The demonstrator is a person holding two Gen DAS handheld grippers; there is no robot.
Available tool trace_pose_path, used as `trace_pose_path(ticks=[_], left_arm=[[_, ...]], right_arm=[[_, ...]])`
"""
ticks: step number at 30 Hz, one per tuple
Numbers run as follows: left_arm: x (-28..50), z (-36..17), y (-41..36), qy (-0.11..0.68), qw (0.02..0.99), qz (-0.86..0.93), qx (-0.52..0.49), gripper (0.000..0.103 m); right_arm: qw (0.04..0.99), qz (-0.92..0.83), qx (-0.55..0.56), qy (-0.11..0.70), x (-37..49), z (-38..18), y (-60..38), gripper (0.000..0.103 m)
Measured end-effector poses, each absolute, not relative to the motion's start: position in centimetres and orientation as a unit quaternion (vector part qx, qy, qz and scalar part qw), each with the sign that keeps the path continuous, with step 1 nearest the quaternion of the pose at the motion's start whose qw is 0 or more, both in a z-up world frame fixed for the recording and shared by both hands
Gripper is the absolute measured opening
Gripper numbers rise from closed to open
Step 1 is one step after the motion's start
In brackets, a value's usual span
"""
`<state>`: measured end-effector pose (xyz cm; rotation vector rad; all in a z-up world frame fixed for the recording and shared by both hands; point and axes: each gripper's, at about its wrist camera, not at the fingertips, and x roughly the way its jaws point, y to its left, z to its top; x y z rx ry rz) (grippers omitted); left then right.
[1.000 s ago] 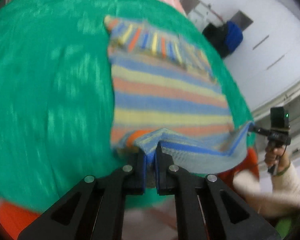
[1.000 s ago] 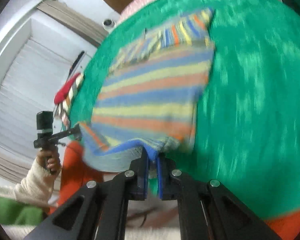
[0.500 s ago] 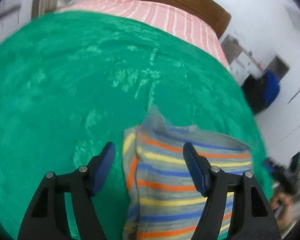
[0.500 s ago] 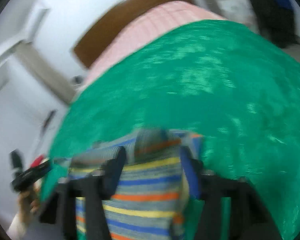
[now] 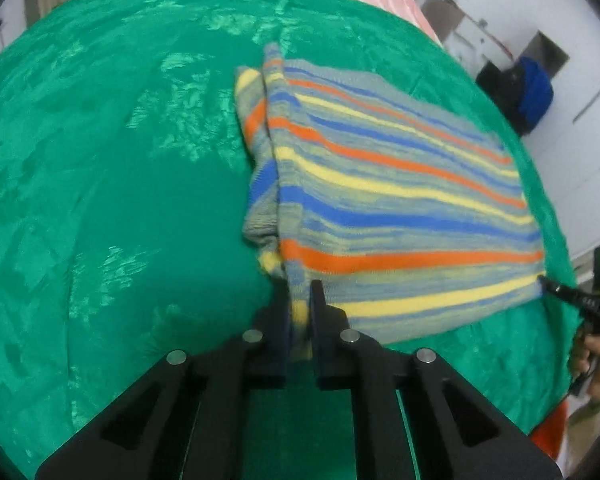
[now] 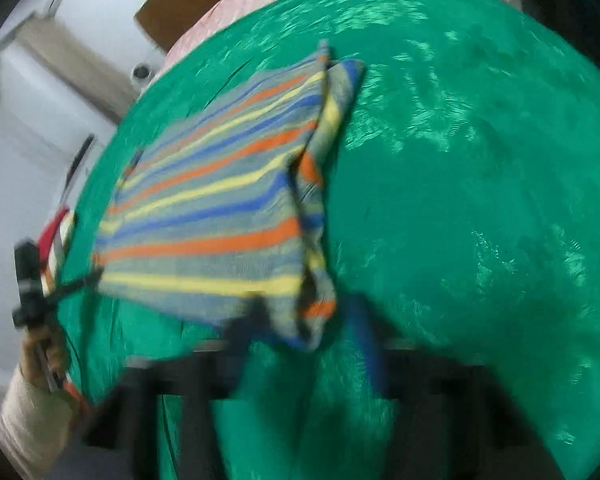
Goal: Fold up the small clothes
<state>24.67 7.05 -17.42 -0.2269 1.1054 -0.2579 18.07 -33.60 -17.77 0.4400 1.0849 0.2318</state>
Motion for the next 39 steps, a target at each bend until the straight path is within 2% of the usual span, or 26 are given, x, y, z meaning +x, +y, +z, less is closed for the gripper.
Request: trace_pose_path(ticks=[4,6,8,11,12,13,14,15,16,18,21,29,34,39], left_arm=[[22.2,-15.5,8.7,0.514,0.838,-0.148,-0.110,0.004],[21.7,-16.6,8.2,0.529,0.830,-0.151,-0.094,0.004],[21.7,-18.3,7.3,0.539,0.827,-0.142,-0.073,0.005],[21.3,-18.2,7.3,0.523,0.839,-0.130,-0.078,0.013],[20.7,-17.7,7.6,0.517,0.843,-0.122,-0.083,0.024],[20.1,-17.3,7.9,0.510,0.849,-0.112,-0.080,0.042],[19.2,-16.5,8.2,0.495,0.860,-0.101,-0.072,0.052],[18.3,-15.8,8.4,0.478,0.871,-0.092,-0.064,0.071],[16.7,-14.8,8.9,0.448,0.889,-0.076,-0.051,0.085],[15.0,-13.8,9.4,0.409,0.910,-0.047,-0.041,0.097],[14.1,-14.2,10.7,0.370,0.928,0.012,-0.050,0.098],[15.7,-19.3,12.0,0.378,0.923,0.068,-0.030,0.098],[14.7,-21.0,12.3,0.372,0.926,0.060,-0.029,0.103],[14.6,-20.9,12.4,0.370,0.927,0.060,-0.029,0.103]], right_arm=[[0.828,0.122,0.202,0.509,16.0,-15.3,-34.2,0.007],[0.825,0.121,0.201,0.514,14.8,-14.9,-34.4,0.007],[0.813,0.108,0.199,0.536,14.5,-16.8,-34.2,0.007],[0.819,0.101,0.205,0.527,15.1,-18.3,-34.0,0.007],[0.823,0.101,0.207,0.519,15.1,-18.1,-34.0,0.009],[0.831,0.103,0.204,0.507,14.6,-17.6,-33.9,0.019],[0.838,0.099,0.198,0.499,14.0,-17.1,-33.8,0.026],[0.847,0.094,0.190,0.487,13.3,-16.6,-33.8,0.043],[0.864,0.087,0.177,0.463,12.0,-15.7,-33.7,0.057],[0.887,0.073,0.156,0.429,10.5,-14.5,-33.4,0.066],[0.914,0.036,0.119,0.387,8.1,-14.2,-33.6,0.068],[0.923,-0.049,0.116,0.364,7.0,-17.2,-34.6,0.068],[0.935,-0.034,0.097,0.340,6.7,-18.6,-34.3,0.082],[0.937,-0.032,0.094,0.336,6.7,-18.7,-34.2,0.083]])
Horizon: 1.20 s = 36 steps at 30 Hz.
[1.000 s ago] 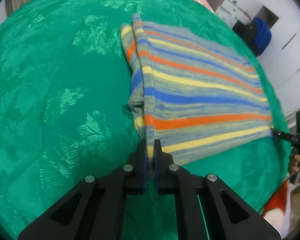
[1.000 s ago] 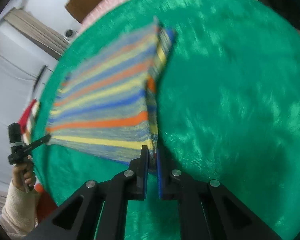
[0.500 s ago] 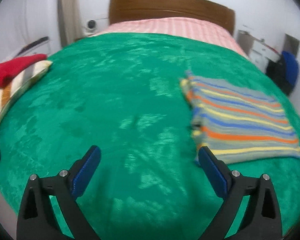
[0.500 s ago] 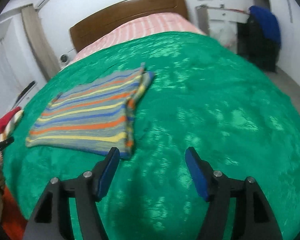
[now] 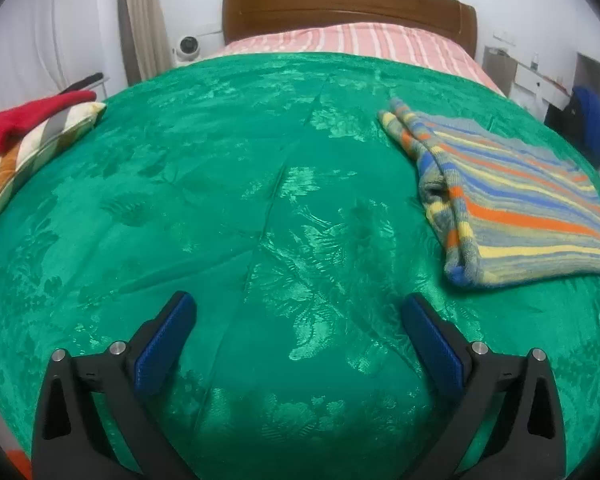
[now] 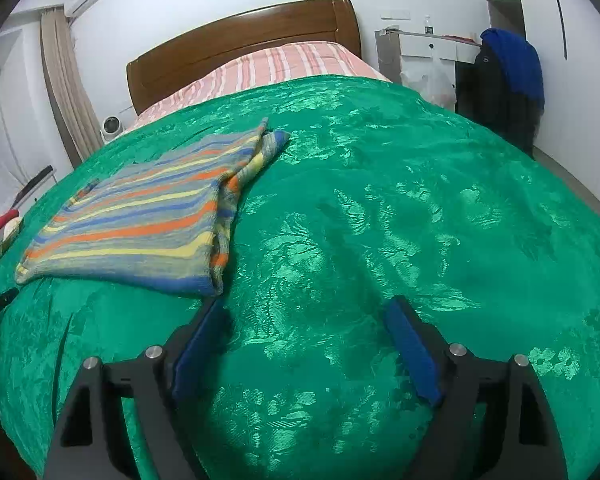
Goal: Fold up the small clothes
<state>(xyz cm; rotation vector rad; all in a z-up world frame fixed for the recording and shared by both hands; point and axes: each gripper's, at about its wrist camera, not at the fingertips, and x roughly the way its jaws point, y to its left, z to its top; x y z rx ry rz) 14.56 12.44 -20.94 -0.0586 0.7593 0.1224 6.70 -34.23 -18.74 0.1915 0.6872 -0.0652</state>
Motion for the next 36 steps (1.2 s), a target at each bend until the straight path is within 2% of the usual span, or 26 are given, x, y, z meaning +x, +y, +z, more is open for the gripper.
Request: trace_pose_path(ticks=[36], left_arm=[[13.54,-20.76,12.31,0.364,0.929,0.060,-0.026,0.103]], right_arm=[[0.939,-0.028,0.097,0.328,6.40,-19.04,-34.25,0.085]])
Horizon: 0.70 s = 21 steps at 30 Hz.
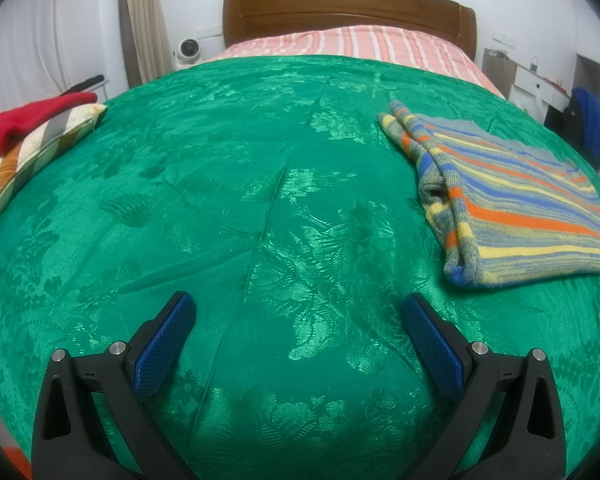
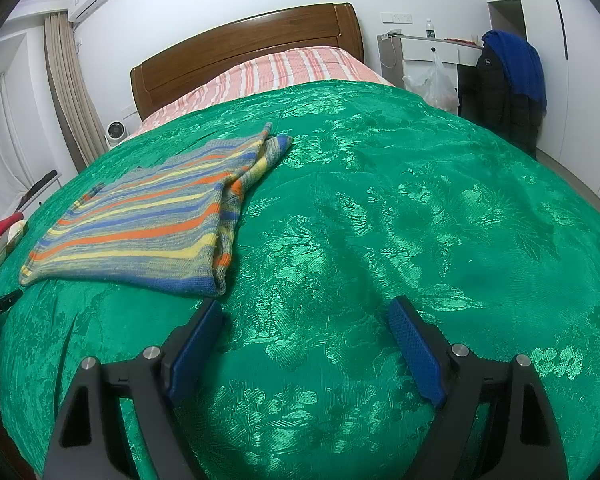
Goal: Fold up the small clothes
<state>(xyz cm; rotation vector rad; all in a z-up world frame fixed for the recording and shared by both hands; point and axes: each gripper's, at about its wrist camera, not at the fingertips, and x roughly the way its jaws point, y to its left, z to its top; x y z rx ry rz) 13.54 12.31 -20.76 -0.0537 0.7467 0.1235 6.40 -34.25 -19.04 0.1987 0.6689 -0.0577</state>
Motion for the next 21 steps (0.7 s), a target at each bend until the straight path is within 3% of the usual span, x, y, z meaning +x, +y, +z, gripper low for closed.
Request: trace_pose_path(ticks=[15,21], left_arm=[[13.2,-20.0,12.2,0.373,0.926,0.055,-0.020,0.101],[10.4,-14.9,4.7,0.319,0.945,-0.058,0.037,0.100]], right_arm=[[0.939,-0.029,0.097,0.328,6.4,-19.1,-34.3,0.085],[0.939,-0.028,0.099,0.327,6.3,-19.1,-34.3,0.085]])
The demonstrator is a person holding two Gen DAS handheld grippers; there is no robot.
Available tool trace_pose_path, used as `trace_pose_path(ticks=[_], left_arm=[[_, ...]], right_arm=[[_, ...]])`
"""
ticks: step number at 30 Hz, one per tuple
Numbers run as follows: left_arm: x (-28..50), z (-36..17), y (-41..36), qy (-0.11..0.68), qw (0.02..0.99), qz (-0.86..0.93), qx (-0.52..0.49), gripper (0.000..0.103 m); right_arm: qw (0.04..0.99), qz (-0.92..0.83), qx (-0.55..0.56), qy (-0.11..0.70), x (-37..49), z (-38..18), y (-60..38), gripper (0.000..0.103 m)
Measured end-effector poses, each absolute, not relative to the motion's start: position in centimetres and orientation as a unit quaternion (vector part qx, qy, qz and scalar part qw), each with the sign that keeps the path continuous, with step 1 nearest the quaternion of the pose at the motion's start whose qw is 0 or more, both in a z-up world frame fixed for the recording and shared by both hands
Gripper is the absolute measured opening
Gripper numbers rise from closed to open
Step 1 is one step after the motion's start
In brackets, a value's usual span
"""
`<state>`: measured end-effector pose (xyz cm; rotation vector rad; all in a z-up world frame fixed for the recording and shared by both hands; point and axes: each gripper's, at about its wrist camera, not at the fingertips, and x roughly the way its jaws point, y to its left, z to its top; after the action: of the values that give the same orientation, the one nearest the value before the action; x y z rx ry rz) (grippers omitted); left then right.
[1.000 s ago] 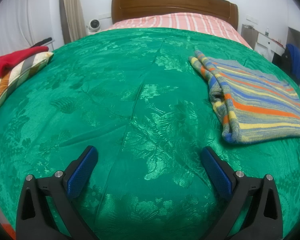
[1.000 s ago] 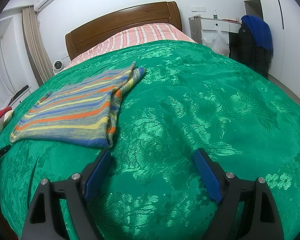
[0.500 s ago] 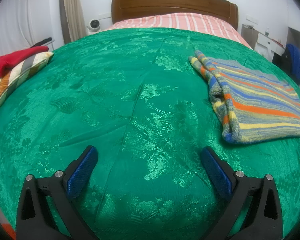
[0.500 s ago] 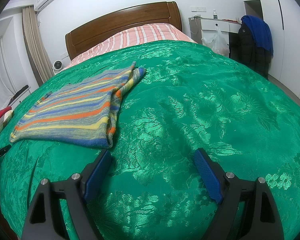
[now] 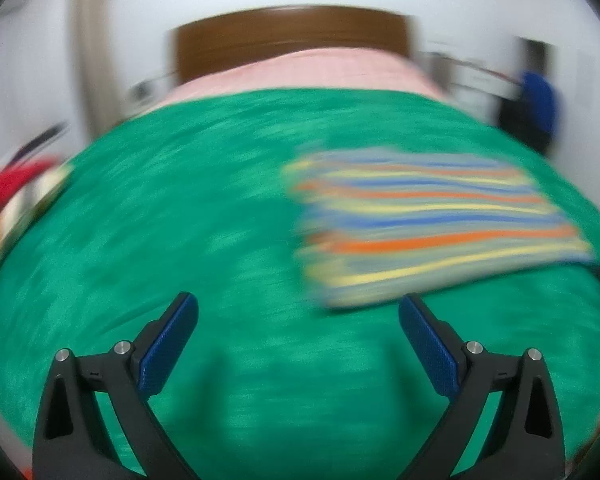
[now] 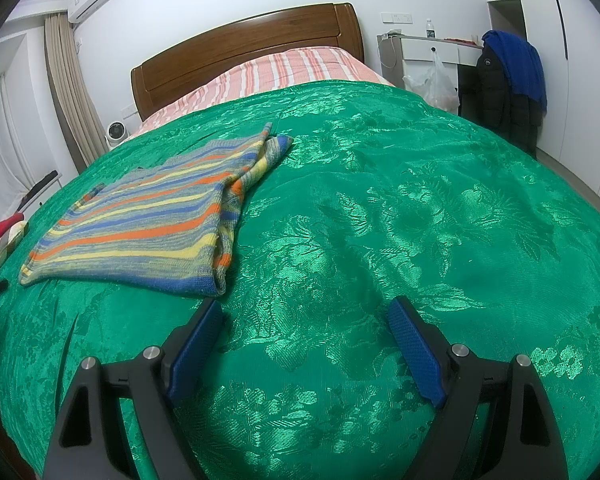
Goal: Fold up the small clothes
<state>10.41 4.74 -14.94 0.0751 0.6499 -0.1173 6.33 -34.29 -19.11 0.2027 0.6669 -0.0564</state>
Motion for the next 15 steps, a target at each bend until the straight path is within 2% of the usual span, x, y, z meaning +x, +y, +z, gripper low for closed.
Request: trace_pose_path(ticks=[3,6,11,12,13,14,15], left_arm=[[10.2,-14.1,-3.1,0.336,0.921,-0.172,0.092,0.099],[10.5,-14.7,-11.8,0.351,0.882,-0.277,0.151,0.086],[12.6,-16.6,-21.7,0.342,0.848,-0.338,0.223,0.085],[13.4,-17.1,-23.5,0.344,0.843,-0.341,0.233,0.079],[14.4,-18.0,-25.4,0.349,0.836,-0.346,0.244,0.060],[14.7,-18.4,-26.2,0.350,0.834,-0.346,0.249,0.047],[15.2,-18.6,-26.8,0.344,0.839,-0.338,0.251,0.016]], right_arm=[[0.937,-0.025,0.104,0.332,6.4,-18.9,-34.4,0.085],[0.926,-0.007,0.157,0.342,6.0,-17.6,-35.9,0.084],[0.911,0.003,0.251,0.328,4.4,-15.0,-40.4,0.084],[0.908,0.011,0.256,0.332,4.6,-14.5,-41.2,0.084],[0.905,0.024,0.256,0.340,5.3,-14.1,-41.8,0.084],[0.902,0.035,0.256,0.346,5.9,-13.7,-42.1,0.084],[0.898,0.050,0.257,0.352,6.9,-13.4,-42.4,0.084]])
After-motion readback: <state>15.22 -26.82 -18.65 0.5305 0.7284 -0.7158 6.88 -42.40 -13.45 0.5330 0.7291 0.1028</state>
